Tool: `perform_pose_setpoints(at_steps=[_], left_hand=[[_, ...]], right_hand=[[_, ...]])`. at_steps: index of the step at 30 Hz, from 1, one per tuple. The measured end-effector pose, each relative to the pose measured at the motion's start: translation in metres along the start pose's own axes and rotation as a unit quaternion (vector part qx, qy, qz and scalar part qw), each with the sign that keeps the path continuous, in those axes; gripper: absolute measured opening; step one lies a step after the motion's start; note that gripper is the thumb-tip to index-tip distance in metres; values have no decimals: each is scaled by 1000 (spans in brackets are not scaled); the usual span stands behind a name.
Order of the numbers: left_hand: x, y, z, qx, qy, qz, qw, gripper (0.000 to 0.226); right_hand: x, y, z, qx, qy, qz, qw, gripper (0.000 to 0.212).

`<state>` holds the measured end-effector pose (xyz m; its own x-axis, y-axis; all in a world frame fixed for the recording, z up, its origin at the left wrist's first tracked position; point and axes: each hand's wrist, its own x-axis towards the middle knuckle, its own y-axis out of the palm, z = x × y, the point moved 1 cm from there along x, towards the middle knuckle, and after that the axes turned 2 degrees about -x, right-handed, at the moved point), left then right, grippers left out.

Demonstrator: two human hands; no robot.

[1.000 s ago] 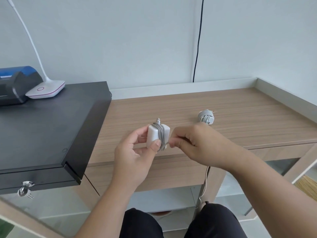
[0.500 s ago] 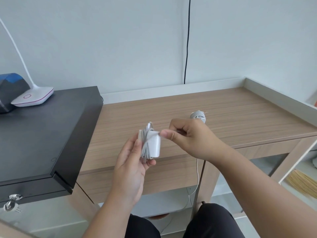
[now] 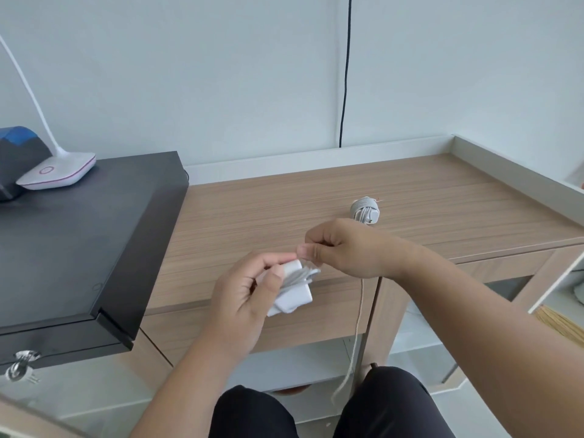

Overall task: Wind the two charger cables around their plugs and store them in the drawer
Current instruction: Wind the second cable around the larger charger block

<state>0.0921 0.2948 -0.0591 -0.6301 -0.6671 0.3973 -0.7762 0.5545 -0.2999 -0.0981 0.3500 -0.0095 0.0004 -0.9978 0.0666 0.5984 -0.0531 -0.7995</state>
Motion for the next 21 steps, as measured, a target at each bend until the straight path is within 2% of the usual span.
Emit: perform_pose_setpoints(at_steps=[2,10,12,18,21], left_hand=[[1,-2,-3,76,13,14,997,28],[6,-2,-2,243,53,46,968,21],[3,1,1,236,47,43,970,20],[4,0,7,224,-1,-82,971,19],[8,1,6,73,-69,-153,983,15]], right_hand=[[0,7,3,-23,15,-4,1000,37],[-7,25,11,18,56,-29,998,41],[-7,27,11,20,61,-20,998,40],[-15,27,18,67,30,-56,996,40],[-22,41,21,124,3,-57,991,40]])
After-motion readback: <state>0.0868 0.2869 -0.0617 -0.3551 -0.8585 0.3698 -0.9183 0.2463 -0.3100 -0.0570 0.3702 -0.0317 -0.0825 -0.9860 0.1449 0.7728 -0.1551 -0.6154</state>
